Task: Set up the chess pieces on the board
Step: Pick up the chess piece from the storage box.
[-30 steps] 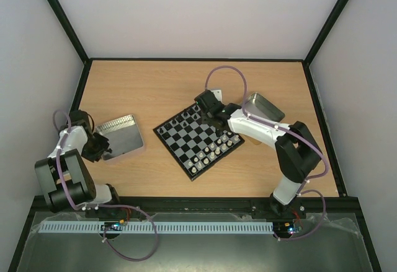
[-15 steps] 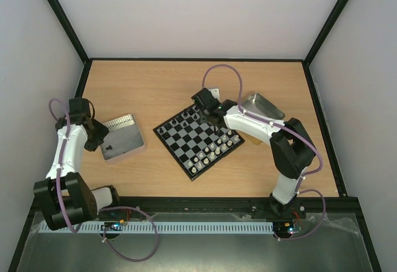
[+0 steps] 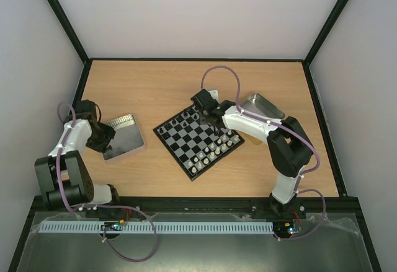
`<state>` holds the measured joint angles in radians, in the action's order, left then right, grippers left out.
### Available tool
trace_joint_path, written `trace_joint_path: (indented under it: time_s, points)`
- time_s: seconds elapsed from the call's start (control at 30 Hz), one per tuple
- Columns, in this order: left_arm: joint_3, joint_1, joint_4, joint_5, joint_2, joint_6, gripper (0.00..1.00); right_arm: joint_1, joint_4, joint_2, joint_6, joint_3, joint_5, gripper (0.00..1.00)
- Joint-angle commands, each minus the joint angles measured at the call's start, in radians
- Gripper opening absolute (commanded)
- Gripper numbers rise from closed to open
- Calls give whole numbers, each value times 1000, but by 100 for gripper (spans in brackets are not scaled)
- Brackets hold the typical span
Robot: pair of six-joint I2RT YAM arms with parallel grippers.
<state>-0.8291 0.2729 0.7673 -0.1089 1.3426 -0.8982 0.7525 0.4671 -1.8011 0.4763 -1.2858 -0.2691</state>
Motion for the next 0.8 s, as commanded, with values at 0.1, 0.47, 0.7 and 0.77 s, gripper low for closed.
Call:
trace_joint_path:
  time_s: [0.1,0.47,0.7,0.77]
  points:
    - [22,-2,-58,29,70,-87,49,-7,25,-9,-22,-6,-49,36]
    - [4,-2,-68,58,176,-127,47,-21,34,-22,-38,-19,-69,35]
    - [-40,-3,-56,111,228,-132,42,-24,49,-33,-45,-37,-85,35]
    - [-49,-10,-50,141,228,-140,44,-25,51,-36,-45,-39,-87,35]
